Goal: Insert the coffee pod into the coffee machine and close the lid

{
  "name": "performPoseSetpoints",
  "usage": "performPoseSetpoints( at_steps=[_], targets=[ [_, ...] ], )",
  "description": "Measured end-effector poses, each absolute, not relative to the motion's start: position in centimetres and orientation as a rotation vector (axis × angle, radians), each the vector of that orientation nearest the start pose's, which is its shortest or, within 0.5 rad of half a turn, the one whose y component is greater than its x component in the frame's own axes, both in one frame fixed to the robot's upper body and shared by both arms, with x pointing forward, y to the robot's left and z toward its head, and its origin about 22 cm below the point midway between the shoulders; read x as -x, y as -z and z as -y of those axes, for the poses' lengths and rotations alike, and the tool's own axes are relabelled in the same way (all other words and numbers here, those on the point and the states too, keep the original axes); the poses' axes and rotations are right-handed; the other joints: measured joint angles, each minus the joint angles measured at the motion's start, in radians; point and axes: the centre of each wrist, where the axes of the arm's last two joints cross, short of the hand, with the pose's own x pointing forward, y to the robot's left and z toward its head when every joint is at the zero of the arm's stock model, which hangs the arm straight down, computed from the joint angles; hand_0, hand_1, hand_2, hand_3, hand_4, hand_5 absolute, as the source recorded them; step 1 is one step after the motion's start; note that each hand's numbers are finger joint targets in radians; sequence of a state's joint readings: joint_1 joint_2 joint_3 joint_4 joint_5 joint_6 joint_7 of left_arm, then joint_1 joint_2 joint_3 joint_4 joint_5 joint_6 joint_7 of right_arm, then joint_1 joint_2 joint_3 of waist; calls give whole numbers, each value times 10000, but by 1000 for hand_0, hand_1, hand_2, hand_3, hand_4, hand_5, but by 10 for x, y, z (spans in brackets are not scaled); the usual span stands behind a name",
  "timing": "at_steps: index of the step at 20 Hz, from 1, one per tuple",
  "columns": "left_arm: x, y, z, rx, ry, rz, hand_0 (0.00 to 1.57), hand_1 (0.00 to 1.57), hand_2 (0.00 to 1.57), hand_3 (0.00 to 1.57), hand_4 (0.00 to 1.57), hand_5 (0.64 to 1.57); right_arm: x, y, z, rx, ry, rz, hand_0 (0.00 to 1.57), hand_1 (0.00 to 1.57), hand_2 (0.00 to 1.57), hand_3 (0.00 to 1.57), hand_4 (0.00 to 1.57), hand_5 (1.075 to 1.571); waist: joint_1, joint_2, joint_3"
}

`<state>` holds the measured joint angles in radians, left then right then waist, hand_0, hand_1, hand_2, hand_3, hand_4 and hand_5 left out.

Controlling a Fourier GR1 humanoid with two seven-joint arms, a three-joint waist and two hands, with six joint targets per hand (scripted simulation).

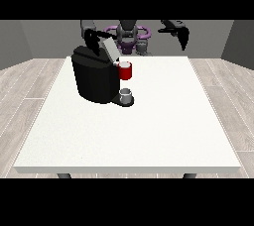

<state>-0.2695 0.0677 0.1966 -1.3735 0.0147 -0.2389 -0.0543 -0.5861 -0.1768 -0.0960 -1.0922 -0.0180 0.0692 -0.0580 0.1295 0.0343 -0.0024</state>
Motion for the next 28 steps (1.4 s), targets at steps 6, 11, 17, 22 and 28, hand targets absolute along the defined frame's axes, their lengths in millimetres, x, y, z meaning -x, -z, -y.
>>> performPoseSetpoints(
  at_steps=[6, 11, 17, 22, 28],
  targets=[
    [-301, -22, -266, 860, 1290, 16836, 0, 0, 0, 0, 0, 1571, -383, -70, 223, -26, -2673, 17147, 0, 0, 0, 0, 0, 1571, -62, 109, -22],
    [-301, -22, -274, 676, 1380, 16908, 0, 0, 0, 0, 0, 1571, -392, -83, 211, -156, -2951, 17384, 0, 0, 0, 0, 0, 1571, -54, 257, -9],
    [-303, -24, -272, 643, 1344, 16775, 0, 0, 0, 0, 0, 1571, -394, -80, 194, -209, -3140, 17377, 0, 0, 0, 0, 214, 1571, -29, 267, 15],
    [-303, -22, -273, 546, 1302, 16762, 0, 0, 0, 0, 192, 1571, -400, -93, 175, -98, -3834, 17347, 0, 0, 0, 0, 173, 1571, 60, 274, 21],
    [-307, -25, -273, 537, 1222, 16794, 0, 0, 0, 0, 181, 1571, -406, -106, 160, 170, -4470, 17760, 0, 0, 0, 0, 142, 1571, 88, 399, 22]
  ],
)
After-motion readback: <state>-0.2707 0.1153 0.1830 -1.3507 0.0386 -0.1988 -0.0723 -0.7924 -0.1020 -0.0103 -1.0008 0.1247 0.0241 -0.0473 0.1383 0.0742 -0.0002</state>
